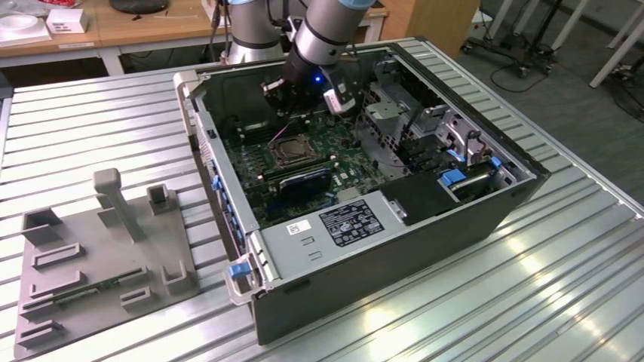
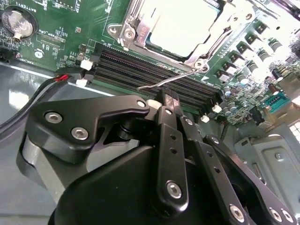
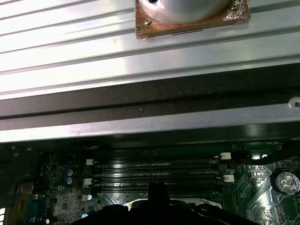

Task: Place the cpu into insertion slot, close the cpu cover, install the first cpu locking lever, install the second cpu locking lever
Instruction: 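Install the first cpu locking lever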

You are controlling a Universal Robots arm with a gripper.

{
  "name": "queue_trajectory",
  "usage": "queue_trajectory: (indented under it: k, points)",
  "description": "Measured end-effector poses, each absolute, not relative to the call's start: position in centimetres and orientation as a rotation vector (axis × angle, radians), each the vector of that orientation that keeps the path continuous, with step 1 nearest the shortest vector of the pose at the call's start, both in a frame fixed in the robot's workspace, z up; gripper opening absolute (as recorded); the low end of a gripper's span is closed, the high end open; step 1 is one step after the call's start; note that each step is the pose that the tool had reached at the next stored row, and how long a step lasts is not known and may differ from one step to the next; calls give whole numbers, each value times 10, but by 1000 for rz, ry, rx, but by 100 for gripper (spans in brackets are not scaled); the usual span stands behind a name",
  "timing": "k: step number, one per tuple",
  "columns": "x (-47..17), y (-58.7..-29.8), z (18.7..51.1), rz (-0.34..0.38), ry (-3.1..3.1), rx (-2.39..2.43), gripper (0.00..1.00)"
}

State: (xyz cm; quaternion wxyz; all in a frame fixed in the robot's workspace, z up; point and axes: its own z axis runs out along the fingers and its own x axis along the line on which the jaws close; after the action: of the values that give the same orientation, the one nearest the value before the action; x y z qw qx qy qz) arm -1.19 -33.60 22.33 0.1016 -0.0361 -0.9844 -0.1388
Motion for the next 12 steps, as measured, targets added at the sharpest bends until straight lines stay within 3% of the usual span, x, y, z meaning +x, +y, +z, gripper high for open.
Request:
queue_trajectory:
  k: [12]
  points:
    - [-12,-336,220,-411,-2907,-106,11]
